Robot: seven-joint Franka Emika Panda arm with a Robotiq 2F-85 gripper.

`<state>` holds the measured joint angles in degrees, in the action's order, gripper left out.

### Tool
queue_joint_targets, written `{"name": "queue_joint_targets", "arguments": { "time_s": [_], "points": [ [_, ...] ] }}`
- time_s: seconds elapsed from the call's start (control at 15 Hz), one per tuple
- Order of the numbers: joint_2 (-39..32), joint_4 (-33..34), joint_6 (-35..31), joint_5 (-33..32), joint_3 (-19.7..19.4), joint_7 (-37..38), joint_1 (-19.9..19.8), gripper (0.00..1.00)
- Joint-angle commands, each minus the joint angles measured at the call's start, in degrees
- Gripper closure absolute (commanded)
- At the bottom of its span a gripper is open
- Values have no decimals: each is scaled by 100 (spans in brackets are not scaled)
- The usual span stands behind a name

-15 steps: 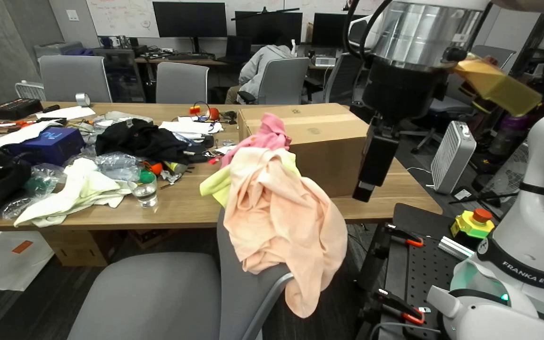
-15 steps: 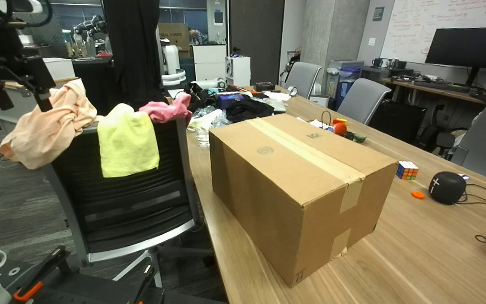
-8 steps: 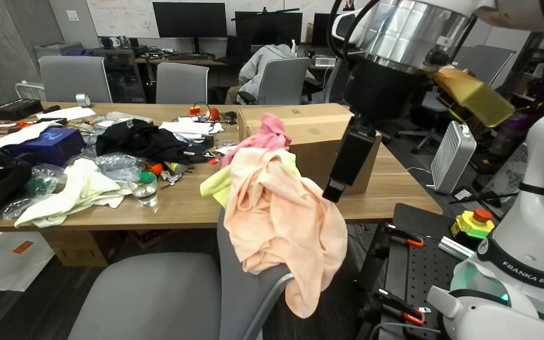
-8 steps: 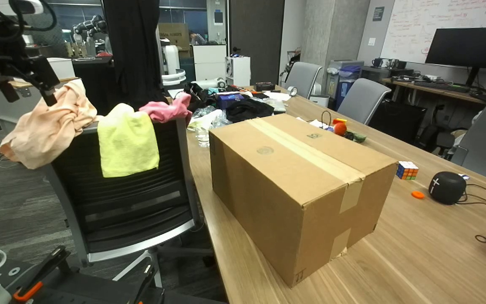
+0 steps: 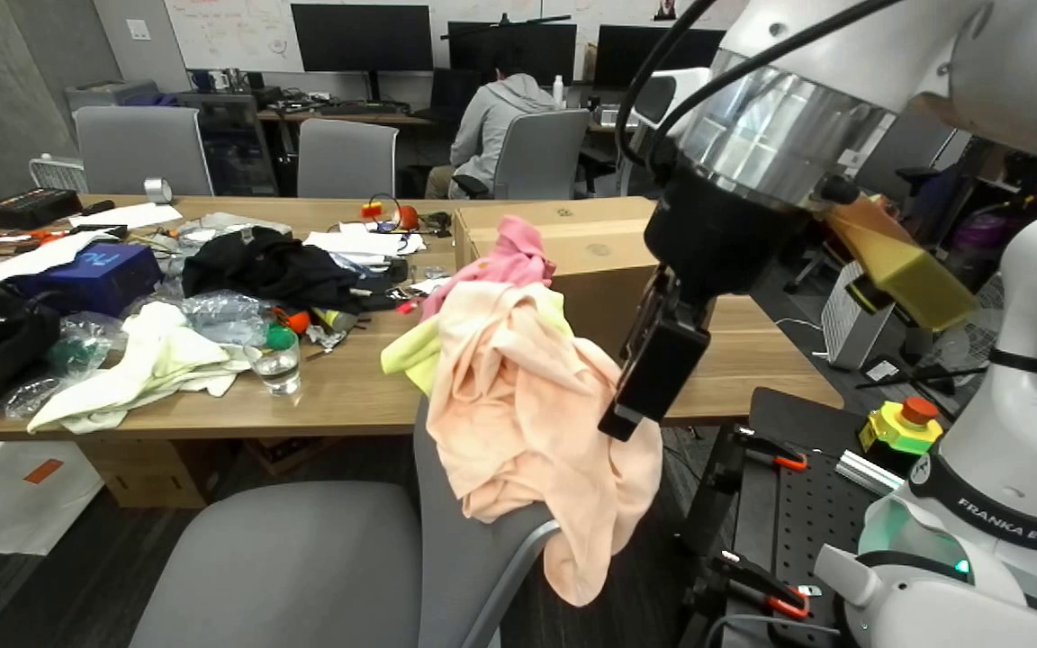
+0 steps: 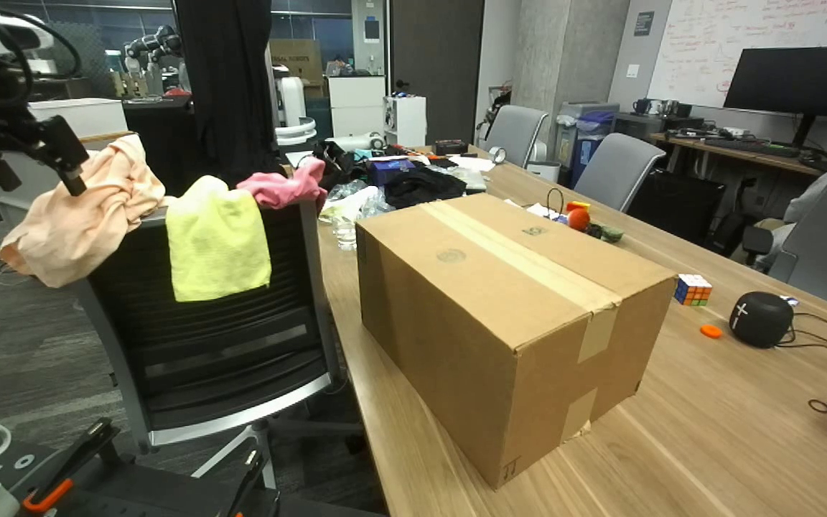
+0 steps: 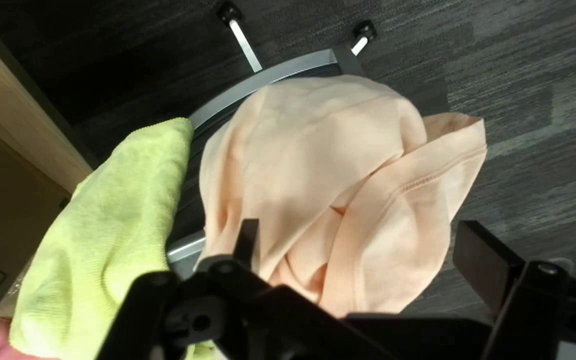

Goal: Remove all the clothes from the chair and put them on top of the box

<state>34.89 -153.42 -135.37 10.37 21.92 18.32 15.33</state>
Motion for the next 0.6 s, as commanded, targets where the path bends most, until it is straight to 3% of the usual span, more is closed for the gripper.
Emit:
{"name": "queue_joint_targets", "arguments": {
  "time_s": [0.0, 0.27, 0.53],
  "points": [
    [-28, -112, -305, -27, 160, 198, 203, 0],
    [-67, -192, -638, -129, 333, 326, 224, 0],
    [-46, -371, -1311, -579, 598, 584, -33, 0]
  ]
}}
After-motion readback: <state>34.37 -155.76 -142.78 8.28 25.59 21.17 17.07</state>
